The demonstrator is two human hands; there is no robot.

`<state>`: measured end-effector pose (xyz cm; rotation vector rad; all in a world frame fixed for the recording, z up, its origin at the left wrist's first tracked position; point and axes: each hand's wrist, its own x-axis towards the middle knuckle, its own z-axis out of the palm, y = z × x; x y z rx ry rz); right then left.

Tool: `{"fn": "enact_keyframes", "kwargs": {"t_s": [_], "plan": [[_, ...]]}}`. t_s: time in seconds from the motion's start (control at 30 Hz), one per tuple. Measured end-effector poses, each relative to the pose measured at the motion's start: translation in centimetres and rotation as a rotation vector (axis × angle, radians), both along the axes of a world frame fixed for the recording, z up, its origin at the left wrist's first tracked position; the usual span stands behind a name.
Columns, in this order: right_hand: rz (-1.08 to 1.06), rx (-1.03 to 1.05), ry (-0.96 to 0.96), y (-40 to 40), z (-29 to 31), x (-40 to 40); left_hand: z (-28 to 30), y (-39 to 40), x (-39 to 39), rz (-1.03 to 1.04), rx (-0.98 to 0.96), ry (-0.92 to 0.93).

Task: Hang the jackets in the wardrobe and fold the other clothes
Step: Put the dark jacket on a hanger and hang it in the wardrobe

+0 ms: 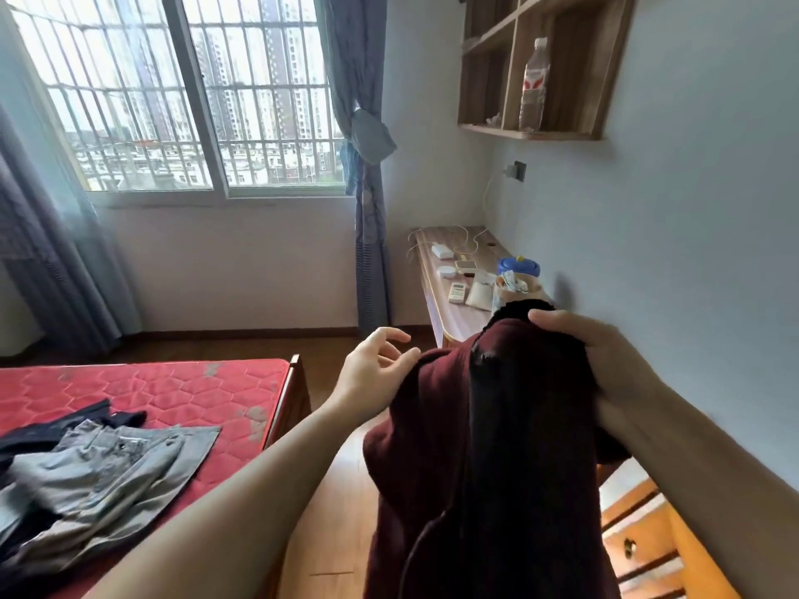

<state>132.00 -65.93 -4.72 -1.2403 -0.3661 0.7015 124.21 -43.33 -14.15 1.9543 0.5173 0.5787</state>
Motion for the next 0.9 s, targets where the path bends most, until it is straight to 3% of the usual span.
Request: {"fn": "enact_keyframes", "kwargs": {"t_s": [0.07, 0.13, 0.2, 0.27, 0.37, 0.43, 0.5, 0.63, 0.77, 0.9], "plan": [[-0.043, 0.037, 0.015, -0.3, 0.5, 0.2, 1.1, -2.2, -0.5, -0.207, -0.083, -0.075], [-0.068, 0.092, 0.028, -0.7, 1.1, 0.4, 1.2, -4.0, -0.5, -0.379, 0.09, 0.043], [-0.082, 0.146, 0.026, -1.2, 1.7, 0.3, 0.2, -4.9, -0.1, -0.373, 0.372, 0.195], [-0.101, 0.175, -0.007, -1.7, 2.1, 0.4, -1.0, -6.0, 0.2, -0.328, 0.449, 0.288], [-0.125, 0.173, -0.05, -3.0, 2.4, 0.5, -3.0, -7.3, 0.6, -0.247, 0.462, 0.143], [-0.133, 0.173, -0.068, -4.3, 2.6, 0.9, -3.9, -7.2, 1.0, -0.192, 0.335, 0.042], [-0.117, 0.134, -0.101, -6.0, 2.6, 1.5, -3.4, -6.0, 1.1, -0.161, 0.048, -0.005], [-0.025, -0.152, -0.24, -8.3, 1.8, 3.4, 1.7, -4.2, 1.2, -0.163, -0.393, -0.021], [-0.017, -0.338, -0.452, -8.5, 0.5, 4.5, 7.2, -4.9, 2.4, -0.069, -0.591, -0.214], [-0.061, -0.58, -0.58, -10.2, -2.0, 5.7, 11.6, -5.1, 2.9, -0.032, -0.726, -0.29]]}}
